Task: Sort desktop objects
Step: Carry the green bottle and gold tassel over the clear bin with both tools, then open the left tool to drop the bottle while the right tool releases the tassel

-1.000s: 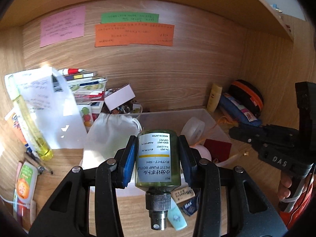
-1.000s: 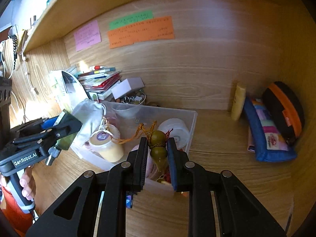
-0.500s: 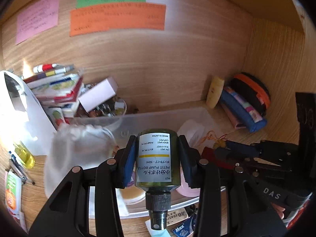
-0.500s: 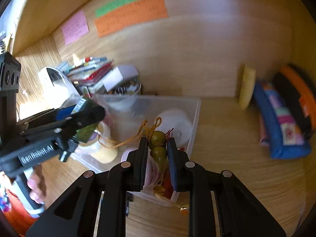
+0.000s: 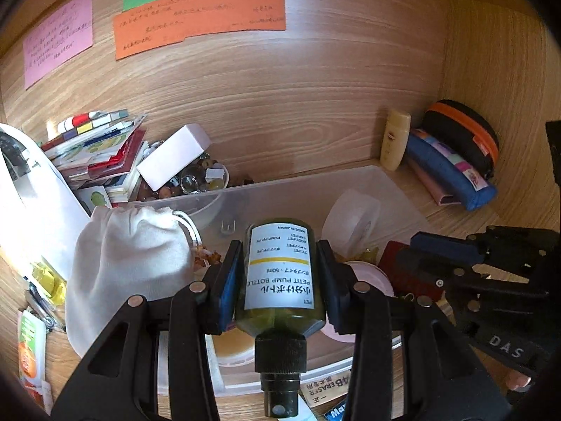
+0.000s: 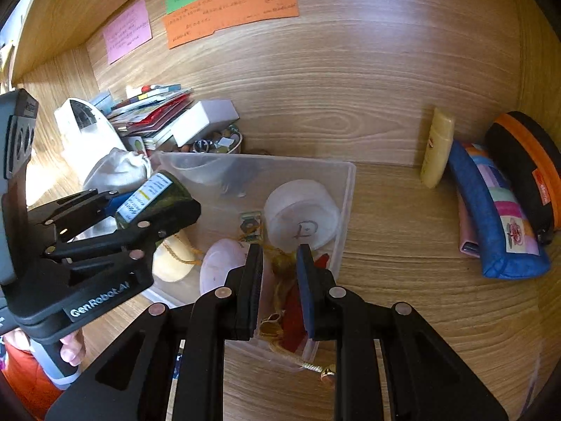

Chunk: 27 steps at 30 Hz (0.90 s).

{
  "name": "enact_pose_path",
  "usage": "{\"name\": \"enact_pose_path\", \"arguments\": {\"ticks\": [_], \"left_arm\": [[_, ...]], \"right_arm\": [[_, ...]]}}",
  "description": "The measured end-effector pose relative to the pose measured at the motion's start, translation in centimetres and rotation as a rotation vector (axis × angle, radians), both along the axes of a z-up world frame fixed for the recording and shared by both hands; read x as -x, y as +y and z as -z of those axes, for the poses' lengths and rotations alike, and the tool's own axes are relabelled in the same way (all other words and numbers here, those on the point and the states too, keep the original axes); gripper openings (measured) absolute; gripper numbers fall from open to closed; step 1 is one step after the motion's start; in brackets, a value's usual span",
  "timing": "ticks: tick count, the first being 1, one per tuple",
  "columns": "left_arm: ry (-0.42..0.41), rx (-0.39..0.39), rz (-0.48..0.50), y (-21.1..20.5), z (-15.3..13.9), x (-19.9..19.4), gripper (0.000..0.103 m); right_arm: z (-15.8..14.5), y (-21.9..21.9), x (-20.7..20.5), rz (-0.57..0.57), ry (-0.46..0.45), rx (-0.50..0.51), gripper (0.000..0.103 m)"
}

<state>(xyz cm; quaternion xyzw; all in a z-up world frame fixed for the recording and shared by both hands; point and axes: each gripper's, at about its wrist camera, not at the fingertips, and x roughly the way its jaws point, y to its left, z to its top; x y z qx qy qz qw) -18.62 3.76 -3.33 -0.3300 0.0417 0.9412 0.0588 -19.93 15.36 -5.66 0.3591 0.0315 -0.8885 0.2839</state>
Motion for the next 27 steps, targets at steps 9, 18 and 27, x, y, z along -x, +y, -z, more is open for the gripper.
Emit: {"name": "enact_pose_path", "arguments": {"ticks": [9,18,27], "left_arm": [[0.05,0.024,-0.008,0.1,-0.7,-0.8,0.058],[0.085,0.012,-0.029,-0.7,-1.3,-1.1,0.072],[0.126,0.014,-0.067,-1.4,-2.4,-2.1,0.09]], "right_arm": [[0.0,-0.4,-0.4,-0.049,-0.023,0.022,0.021],[-1.0,0.4,-0.7,-0.013,0.013,0.051,0.051],[-1.6,0.6,-1.2,0.003,0.05,0.053,0.063]]}}
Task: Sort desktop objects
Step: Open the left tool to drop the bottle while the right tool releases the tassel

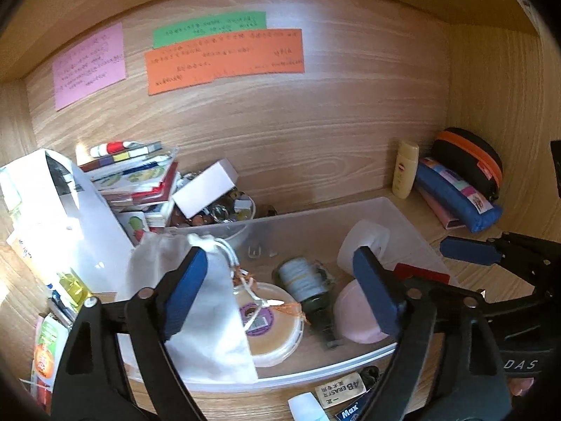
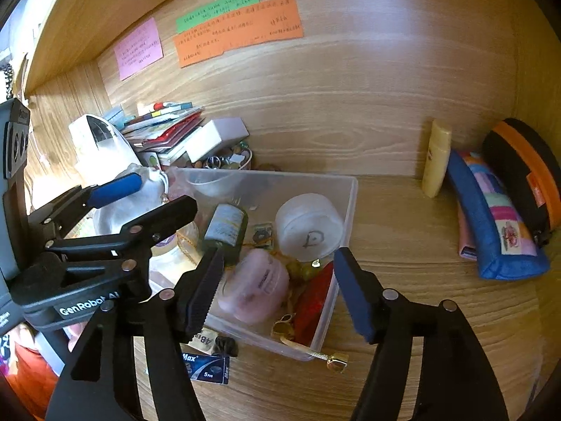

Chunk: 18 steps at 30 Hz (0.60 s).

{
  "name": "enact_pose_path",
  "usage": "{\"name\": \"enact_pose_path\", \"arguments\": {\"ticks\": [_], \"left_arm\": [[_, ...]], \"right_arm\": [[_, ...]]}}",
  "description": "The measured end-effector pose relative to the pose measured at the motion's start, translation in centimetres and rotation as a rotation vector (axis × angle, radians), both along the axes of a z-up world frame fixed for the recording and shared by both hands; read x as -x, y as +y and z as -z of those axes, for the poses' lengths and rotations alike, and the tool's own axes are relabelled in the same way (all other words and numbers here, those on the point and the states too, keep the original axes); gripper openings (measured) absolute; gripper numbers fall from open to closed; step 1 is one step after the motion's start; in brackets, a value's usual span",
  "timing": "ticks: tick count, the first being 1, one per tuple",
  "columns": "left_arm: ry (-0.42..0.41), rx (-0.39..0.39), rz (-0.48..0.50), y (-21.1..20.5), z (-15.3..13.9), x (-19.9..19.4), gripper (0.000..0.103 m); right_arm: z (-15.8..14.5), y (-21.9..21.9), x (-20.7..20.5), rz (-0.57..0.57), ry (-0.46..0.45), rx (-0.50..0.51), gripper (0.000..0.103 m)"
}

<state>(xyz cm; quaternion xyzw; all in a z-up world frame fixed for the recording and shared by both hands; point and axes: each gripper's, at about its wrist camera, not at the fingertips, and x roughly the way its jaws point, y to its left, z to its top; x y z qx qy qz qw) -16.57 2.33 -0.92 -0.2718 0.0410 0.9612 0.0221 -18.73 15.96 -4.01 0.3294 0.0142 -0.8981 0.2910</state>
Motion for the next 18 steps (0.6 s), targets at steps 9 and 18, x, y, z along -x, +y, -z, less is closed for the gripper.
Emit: {"name": "enact_pose_path", "arguments": {"ticks": [9,18], "left_arm": [[0.038,0.009,-0.024,-1.6,-2.0,-2.6,0.098],[0.019,-0.019,-0.021,-2.6,-1.8,-5.1,0.1]], "right_arm": [[-0.9,-0.1,-1.2,-0.036,0.029,-0.017,0.063],[-1.7,0.8,-4.0,-0.005,0.066,0.003,0.078]]}}
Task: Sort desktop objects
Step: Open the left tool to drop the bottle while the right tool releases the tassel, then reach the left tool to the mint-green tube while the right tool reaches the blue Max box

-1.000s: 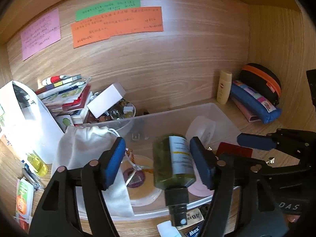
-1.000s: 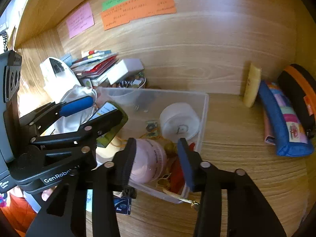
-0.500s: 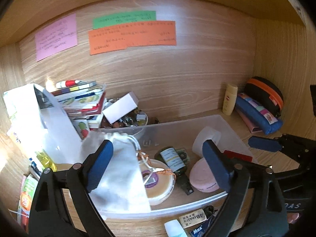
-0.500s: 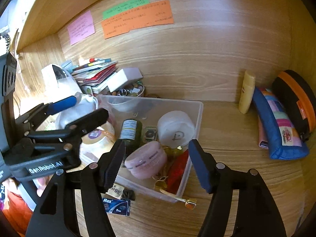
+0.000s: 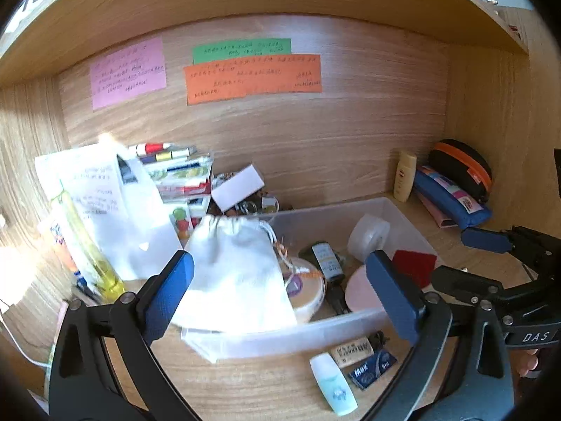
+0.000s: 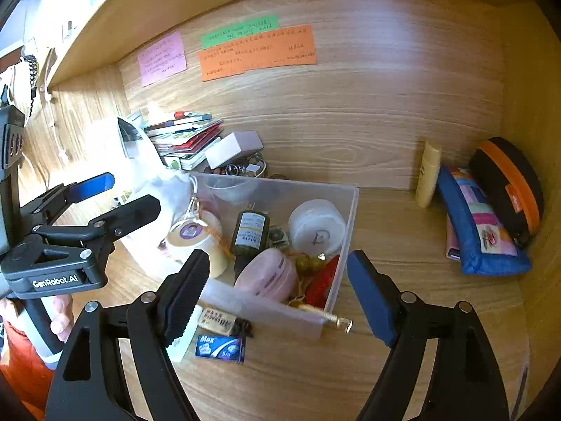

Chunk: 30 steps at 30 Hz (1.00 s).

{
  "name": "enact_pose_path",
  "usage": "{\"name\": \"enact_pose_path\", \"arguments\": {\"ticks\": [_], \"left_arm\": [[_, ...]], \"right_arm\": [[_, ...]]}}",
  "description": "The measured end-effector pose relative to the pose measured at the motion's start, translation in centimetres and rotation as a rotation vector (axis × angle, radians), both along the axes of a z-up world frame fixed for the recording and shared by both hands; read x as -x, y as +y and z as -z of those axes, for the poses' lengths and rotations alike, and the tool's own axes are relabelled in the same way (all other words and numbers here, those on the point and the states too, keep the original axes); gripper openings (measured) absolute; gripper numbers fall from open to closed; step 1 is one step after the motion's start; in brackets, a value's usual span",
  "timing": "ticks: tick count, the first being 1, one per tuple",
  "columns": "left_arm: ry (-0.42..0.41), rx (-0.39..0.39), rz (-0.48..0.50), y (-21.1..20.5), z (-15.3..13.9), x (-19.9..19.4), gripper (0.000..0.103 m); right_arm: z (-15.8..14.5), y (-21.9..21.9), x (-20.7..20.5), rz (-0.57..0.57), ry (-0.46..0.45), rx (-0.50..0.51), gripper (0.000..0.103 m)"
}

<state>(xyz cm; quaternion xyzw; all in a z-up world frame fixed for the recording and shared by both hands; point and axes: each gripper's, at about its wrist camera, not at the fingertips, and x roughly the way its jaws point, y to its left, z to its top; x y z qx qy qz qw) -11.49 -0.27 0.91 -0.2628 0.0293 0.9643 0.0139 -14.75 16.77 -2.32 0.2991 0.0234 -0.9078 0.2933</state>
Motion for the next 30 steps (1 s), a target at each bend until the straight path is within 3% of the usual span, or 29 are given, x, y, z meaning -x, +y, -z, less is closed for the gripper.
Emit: {"name": "enact_pose_path", "arguments": {"ticks": [4,13,24,30], "left_arm": [[-0.042,-0.044,0.014,-0.6,0.8,-1.2,0.1],[-0.168,-0.048,0.032,-1.0,4.3,-2.5,0.1],[-0.372,0.03,0.092,0.9,10.4,0.0,0.1],[-0.408,0.061,0.108,0.4,11.4,0.5,0.1]], "right_arm": [[0.3,0.1,-1.4,0.004,0.0,-0.008,0.078],[2.3,0.8,-3.5,0.009,-0.025,-0.053,0.083],[5.8,0.0,-3.6,-0.018,-0.143,-0.138,0.083],[6.8,-2.1,-4.2,-0.091,-0.161,-0.201,0.083]]}}
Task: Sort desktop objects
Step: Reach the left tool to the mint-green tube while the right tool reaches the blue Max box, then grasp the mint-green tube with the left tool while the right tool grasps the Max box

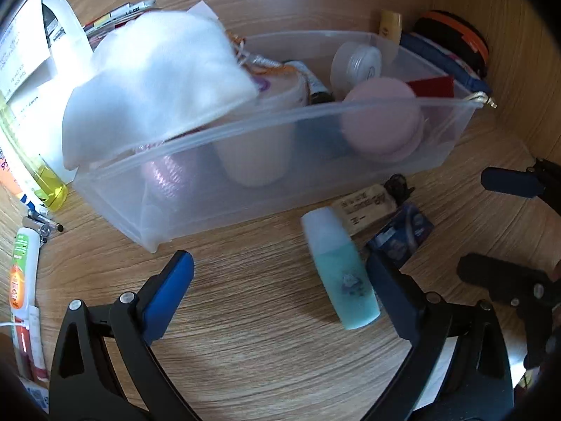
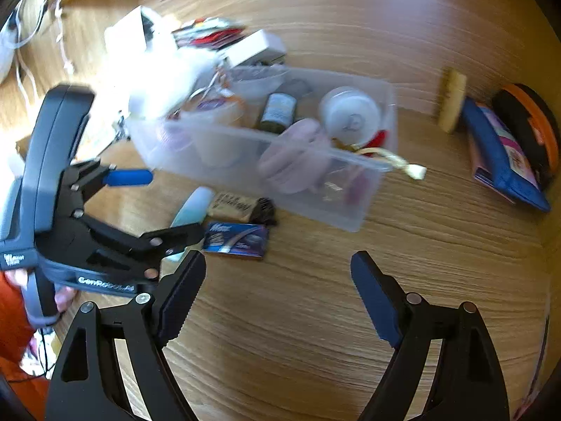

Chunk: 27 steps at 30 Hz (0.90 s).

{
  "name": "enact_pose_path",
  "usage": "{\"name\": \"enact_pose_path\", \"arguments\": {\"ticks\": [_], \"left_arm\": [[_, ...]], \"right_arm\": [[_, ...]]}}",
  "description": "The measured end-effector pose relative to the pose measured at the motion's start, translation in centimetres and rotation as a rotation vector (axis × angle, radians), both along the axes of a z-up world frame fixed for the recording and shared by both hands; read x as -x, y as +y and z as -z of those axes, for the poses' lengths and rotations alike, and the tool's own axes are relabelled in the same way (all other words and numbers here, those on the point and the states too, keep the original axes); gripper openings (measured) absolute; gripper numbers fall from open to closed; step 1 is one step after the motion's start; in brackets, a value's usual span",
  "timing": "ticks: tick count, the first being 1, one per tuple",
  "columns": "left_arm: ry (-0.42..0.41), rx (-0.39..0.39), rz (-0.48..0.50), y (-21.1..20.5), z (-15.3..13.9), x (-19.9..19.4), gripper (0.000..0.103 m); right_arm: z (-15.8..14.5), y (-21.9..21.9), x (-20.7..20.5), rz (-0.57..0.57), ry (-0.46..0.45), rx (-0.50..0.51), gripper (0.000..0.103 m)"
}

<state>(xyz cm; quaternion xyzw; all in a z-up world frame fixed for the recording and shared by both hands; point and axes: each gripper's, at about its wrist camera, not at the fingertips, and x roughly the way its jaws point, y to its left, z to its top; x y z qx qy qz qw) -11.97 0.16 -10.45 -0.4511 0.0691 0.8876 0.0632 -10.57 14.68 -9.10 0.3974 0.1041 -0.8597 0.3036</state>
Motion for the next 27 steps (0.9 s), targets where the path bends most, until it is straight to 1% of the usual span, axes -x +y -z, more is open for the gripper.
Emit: {"name": "enact_pose_path", "arguments": {"ticks": [4,7,8,9,10,12,13,14,15,16,17,18,19,20,22,26,27], "left_arm": [[-0.003,-0.01,-0.02,-1.6,0.0,-0.2,0.1],[-0.01,-0.058,-0.037,-2.8,-0.1,-0.1,0.1],[-0.01,-0.086,-0.037,-3.2,-0.2,0.1,0.1],[-0.009,-0.105,-0.031,-3.3,-0.3,0.1,0.097],[-0.008,-0.117,-0.017,-3.3,-0.3,0.2,0.089],[-0.015,-0.124,0.014,-3.1,-0.1,0.5,0.08],[-0.008,-0.114,0.022,-2.8,-0.2,0.7,0.076],[-0.007,-0.109,0.033,-2.3,-0.3,0.5,0.075],[-0.002,-0.1,0.042,-2.1,-0.3,0.6,0.072],[0.004,-0.086,0.048,-1.9,-0.3,0.6,0.072],[0.007,-0.073,0.059,-1.6,-0.3,0.6,0.071],[0.013,-0.071,0.071,-1.5,-0.3,0.5,0.064],[0.016,-0.074,0.083,-1.4,-0.4,0.4,0.061],[0.018,-0.071,0.088,-1.2,-0.4,0.4,0.06],[0.019,-0.077,0.09,-1.2,-0.5,0.3,0.054],[0.02,-0.092,0.091,-1.7,-0.7,0.1,0.048],[0.021,-0.095,0.094,-1.7,-0.8,0.0,0.045]], "right_arm": [[0.7,-1.6,0.1,-0.04,-0.033,-0.019,0.083],[1.6,-2.8,0.7,-0.051,-0.073,-0.031,0.083],[1.8,-3.2,0.8,-0.049,-0.078,-0.039,0.083],[1.9,-3.5,0.9,-0.047,-0.076,-0.045,0.082],[2.0,-3.7,0.9,-0.048,-0.073,-0.053,0.081],[2.0,-4.1,0.8,-0.065,-0.073,-0.05,0.079],[2.0,-4.2,0.7,-0.065,-0.066,-0.05,0.077],[2.0,-4.3,0.7,-0.063,-0.061,-0.054,0.074],[2.1,-4.4,0.7,-0.063,-0.058,-0.065,0.069],[2.2,-4.5,0.6,-0.058,-0.043,-0.077,0.065],[2.2,-4.7,0.5,-0.055,-0.039,-0.084,0.064],[2.2,-4.7,0.4,-0.052,-0.028,-0.09,0.06],[2.3,-4.7,0.3,-0.048,-0.02,-0.093,0.055],[2.2,-4.6,0.3,-0.044,-0.016,-0.096,0.053],[2.2,-4.6,0.4,-0.041,-0.016,-0.09,0.047],[2.0,-4.2,0.4,-0.039,-0.023,-0.076,0.046],[1.9,-4.1,0.4,-0.046,-0.031,-0.068,0.046]]}}
